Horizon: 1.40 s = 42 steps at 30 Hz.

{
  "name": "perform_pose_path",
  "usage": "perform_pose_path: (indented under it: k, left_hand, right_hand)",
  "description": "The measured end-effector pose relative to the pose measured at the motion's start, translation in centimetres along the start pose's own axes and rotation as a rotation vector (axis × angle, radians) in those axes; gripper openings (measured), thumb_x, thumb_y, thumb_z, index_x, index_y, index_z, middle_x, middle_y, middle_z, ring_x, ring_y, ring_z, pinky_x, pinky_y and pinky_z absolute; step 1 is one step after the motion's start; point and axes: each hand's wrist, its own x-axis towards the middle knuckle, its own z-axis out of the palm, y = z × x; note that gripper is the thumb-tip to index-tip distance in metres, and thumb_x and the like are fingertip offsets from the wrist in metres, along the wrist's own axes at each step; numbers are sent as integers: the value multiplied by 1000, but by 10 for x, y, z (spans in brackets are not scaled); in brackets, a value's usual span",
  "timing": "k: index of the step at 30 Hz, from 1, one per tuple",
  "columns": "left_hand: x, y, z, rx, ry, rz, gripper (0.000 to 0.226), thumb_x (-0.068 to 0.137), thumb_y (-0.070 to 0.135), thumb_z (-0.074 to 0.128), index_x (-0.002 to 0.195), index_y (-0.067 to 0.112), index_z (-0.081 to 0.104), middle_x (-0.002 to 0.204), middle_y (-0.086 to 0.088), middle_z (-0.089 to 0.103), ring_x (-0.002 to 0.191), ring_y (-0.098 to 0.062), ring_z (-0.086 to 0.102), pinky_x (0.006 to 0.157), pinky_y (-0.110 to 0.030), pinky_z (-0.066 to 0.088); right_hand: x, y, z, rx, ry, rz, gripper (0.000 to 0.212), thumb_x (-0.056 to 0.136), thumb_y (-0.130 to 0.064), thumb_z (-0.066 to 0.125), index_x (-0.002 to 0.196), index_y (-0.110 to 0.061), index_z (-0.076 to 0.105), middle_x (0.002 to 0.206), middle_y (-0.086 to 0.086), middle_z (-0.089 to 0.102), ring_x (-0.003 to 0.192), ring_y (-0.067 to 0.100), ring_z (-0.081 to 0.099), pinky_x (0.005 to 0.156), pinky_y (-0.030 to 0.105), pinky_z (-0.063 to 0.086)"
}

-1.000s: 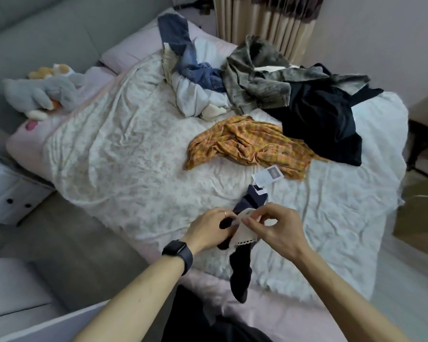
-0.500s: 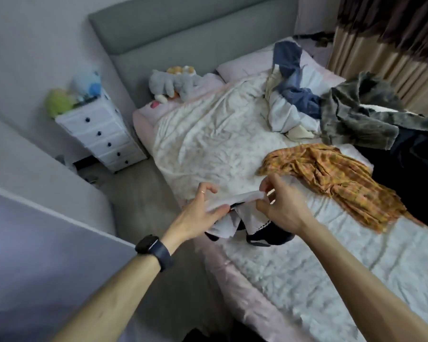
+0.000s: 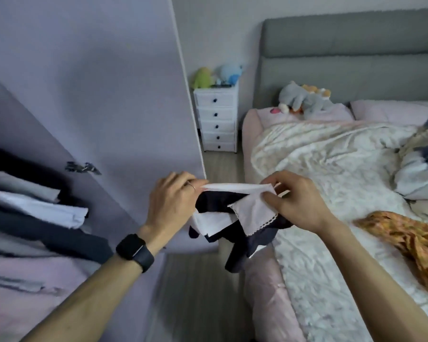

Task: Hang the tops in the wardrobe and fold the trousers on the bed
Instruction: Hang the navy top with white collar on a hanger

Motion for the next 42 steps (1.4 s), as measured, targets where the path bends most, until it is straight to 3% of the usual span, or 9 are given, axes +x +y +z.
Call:
perform_pose_path:
  k: [4, 8, 14, 18, 22, 25, 32, 38, 42]
  left_hand:
    - [-16, -36, -35, 64, 89, -197, 15, 91, 21, 73, 103, 19, 80, 80, 2, 71, 70, -27, 60, 59, -39, 52]
    - [-40, -68, -52, 182, -59, -106, 19, 81, 16, 85, 99, 17, 81, 72, 1, 71, 65, -26, 62, 56, -34, 49]
    - [-60, -125, -105, 221, -231, -195, 17, 93, 14, 70, 109, 15, 75, 86, -3, 76, 78, -29, 67, 67, -39, 52]
    - [-47, -129, -122, 38, -189, -430, 22, 104, 34, 48, 107, 27, 68, 98, 4, 74, 90, -26, 66, 72, -40, 53]
    - [-50, -140, -135, 31, -255, -508, 22, 104, 40, 43, 107, 32, 63, 104, 8, 72, 95, -25, 66, 75, -40, 52]
    - [-73, -159, -139, 131, -313, -503, 23, 106, 42, 41, 110, 31, 61, 107, 9, 71, 94, -27, 67, 71, -38, 50]
    - [-133, -175, -116, 412, -186, -252, 9, 92, 14, 70, 100, 12, 68, 67, 0, 59, 54, -25, 58, 51, -35, 46]
    - [-152, -163, -66, 228, -174, -704, 35, 88, 27, 71, 120, 14, 64, 103, -5, 67, 85, -27, 66, 73, -40, 53]
    - [-161, -161, -38, 92, -226, -855, 48, 94, 43, 64, 131, 16, 51, 120, -6, 61, 100, -26, 65, 70, -34, 51]
  right_hand:
    - [36, -39, 38, -134, 15, -97, 14, 91, -27, 69, 98, -17, 63, 92, -2, 66, 81, 16, 64, 73, 33, 48]
    - [58, -60, 85, -387, -138, -63, 15, 96, -33, 62, 102, -19, 58, 100, 6, 69, 96, 34, 65, 78, 42, 52]
    - [70, -107, 125, -270, -126, -221, 16, 94, -30, 57, 109, -35, 59, 103, -10, 67, 92, 24, 66, 80, 44, 55]
    - [71, -147, 156, -229, -183, -281, 44, 82, -61, 60, 122, -47, 51, 108, -23, 54, 89, 9, 59, 74, 34, 49]
    - [90, -167, 181, -315, -171, -327, 18, 98, -37, 56, 110, -28, 67, 97, -2, 62, 91, 33, 64, 70, 36, 47]
    - [105, -178, 179, -332, -190, -382, 17, 97, -36, 57, 105, -29, 70, 93, -2, 62, 88, 31, 64, 70, 37, 50]
    - [119, -210, 192, -452, -220, -453, 16, 95, -29, 59, 104, -24, 71, 103, 1, 65, 95, 32, 63, 76, 35, 48]
    - [113, -220, 207, -348, -190, -445, 14, 88, -19, 64, 98, -18, 73, 92, 1, 66, 91, 26, 63, 75, 27, 38]
    - [114, -216, 200, -276, -191, -384, 9, 87, -20, 64, 90, -22, 73, 88, -5, 69, 86, 21, 64, 79, 32, 48]
